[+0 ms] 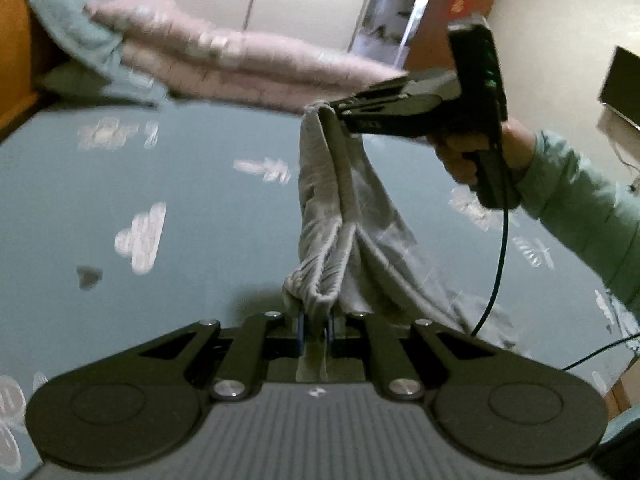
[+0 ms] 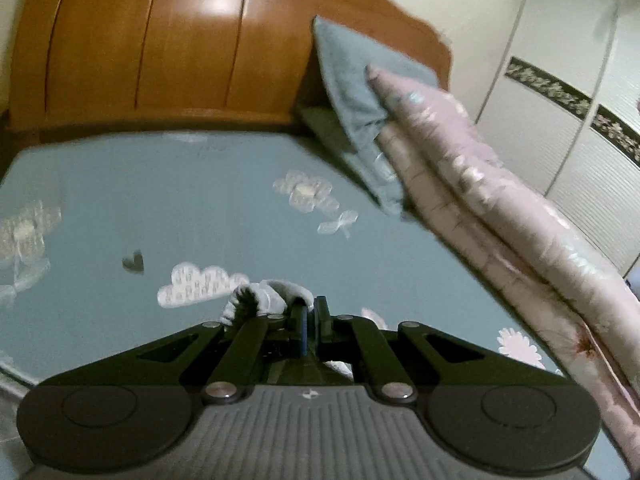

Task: Fold clothes
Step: 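Lift the grey garment with both grippers and shake it open in the air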

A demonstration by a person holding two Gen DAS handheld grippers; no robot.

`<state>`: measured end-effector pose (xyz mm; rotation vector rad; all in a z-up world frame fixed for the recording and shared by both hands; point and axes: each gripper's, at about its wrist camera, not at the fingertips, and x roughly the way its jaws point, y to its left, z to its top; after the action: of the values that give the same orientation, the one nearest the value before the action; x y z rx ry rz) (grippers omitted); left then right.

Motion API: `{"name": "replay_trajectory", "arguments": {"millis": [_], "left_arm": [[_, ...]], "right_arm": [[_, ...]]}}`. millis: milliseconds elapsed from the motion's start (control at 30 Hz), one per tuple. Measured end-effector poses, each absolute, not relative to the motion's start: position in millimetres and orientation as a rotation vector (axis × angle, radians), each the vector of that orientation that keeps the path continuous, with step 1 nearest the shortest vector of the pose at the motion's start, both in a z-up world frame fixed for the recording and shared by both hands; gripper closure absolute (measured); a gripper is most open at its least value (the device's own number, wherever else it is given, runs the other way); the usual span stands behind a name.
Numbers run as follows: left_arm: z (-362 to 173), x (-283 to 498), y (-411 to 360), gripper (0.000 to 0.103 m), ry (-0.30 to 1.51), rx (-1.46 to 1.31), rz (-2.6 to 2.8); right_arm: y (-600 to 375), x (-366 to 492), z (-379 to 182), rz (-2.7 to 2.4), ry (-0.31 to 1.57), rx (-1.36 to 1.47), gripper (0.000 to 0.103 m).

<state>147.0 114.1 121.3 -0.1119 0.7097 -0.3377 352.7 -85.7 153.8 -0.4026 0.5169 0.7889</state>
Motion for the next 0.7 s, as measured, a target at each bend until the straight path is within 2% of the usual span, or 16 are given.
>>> {"name": "replay_trajectory", "arguments": {"millis": [267, 367, 467, 700], "left_arm": [[203, 139, 102, 0.095, 0.503, 0.052, -0.334], [207, 137, 93, 0.095, 0.49, 0.063, -0.347], [192, 140, 84, 0.095, 0.533, 0.041, -0.365], [159, 132, 71, 0.095, 0.667, 0.002, -0.48]], "right_arm": [[-132, 329, 252, 0.797, 0.308, -0.311, 0.099], [-147, 324, 272, 0.794, 0.253, -0.29, 0.099], [-153, 326, 263, 0.794, 0.276, -0.28, 0.099], [-165, 321, 190, 0.78, 0.479, -0.329, 0.099]]}}
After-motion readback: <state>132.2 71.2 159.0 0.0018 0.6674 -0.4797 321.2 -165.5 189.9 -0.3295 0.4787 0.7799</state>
